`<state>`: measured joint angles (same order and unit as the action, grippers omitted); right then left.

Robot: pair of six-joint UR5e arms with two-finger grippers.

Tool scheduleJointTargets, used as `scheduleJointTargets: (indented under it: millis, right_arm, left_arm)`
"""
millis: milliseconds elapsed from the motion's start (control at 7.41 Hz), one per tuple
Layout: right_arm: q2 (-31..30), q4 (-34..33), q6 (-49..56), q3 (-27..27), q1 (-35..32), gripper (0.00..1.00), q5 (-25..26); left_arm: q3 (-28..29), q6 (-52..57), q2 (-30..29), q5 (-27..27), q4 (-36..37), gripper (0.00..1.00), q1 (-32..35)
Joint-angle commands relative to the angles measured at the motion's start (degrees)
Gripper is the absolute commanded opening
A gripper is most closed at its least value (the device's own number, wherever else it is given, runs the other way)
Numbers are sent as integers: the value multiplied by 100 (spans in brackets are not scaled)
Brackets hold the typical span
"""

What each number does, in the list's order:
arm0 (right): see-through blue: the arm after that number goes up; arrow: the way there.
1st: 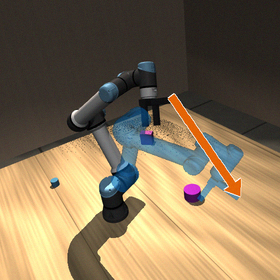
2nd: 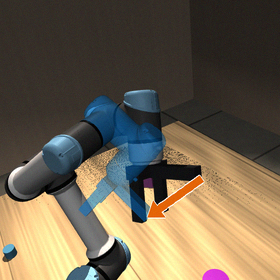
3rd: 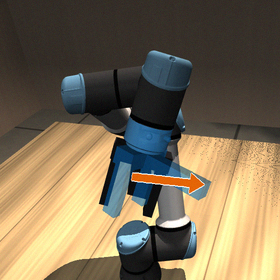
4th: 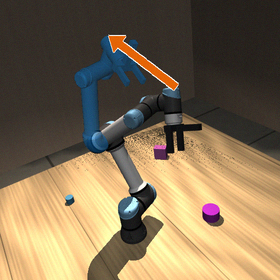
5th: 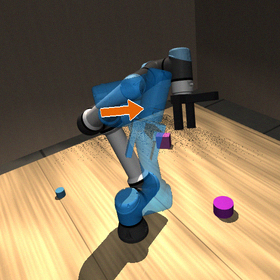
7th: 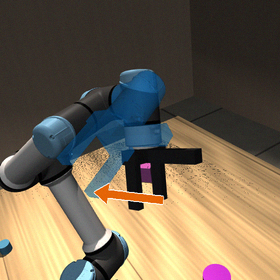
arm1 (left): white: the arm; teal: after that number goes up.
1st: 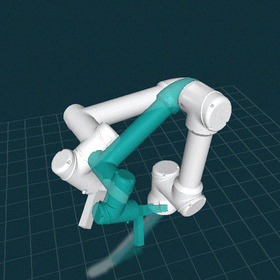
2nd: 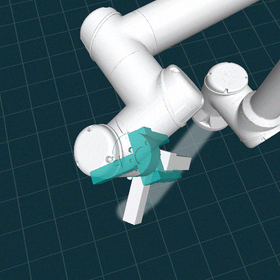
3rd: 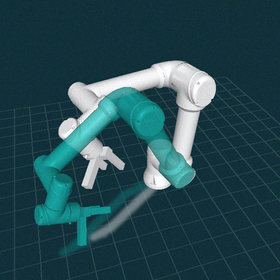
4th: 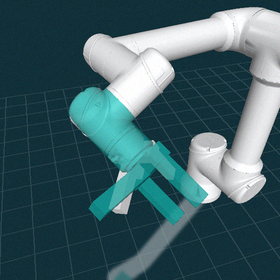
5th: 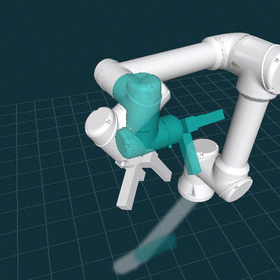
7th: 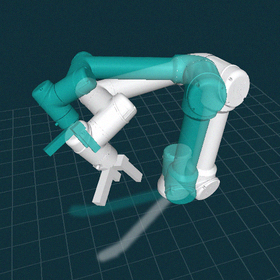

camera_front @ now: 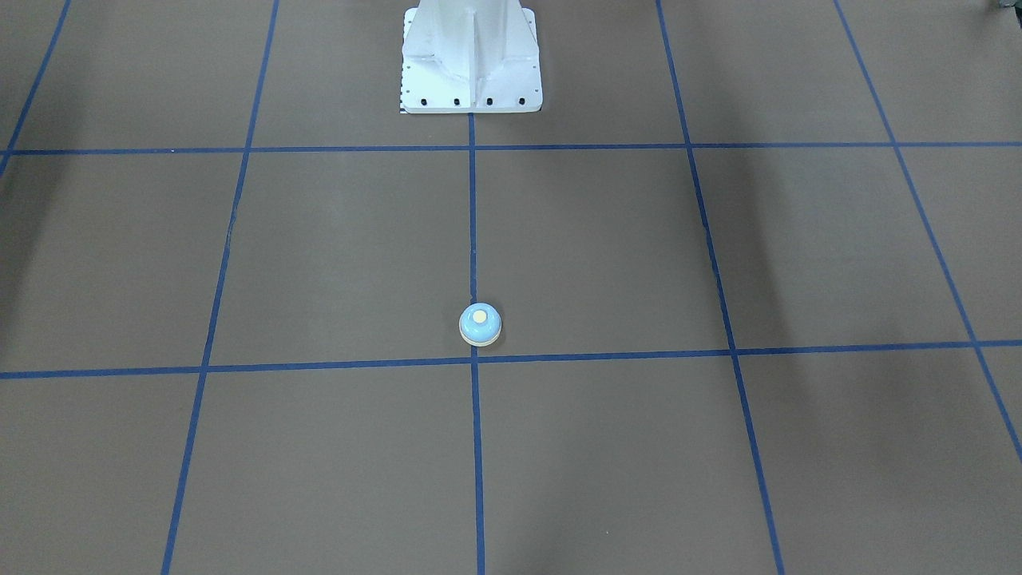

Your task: Place and press bell with both arms

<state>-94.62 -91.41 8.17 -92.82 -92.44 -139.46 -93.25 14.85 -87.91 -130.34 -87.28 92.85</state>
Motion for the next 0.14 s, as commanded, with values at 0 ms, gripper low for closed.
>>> scheduleJointTargets:
  millis: [0]
  right_arm:
    - [-4, 0, 0, -8, 7, 100, -11]
  left_arm:
    - [0, 0, -6, 0, 0, 100, -12]
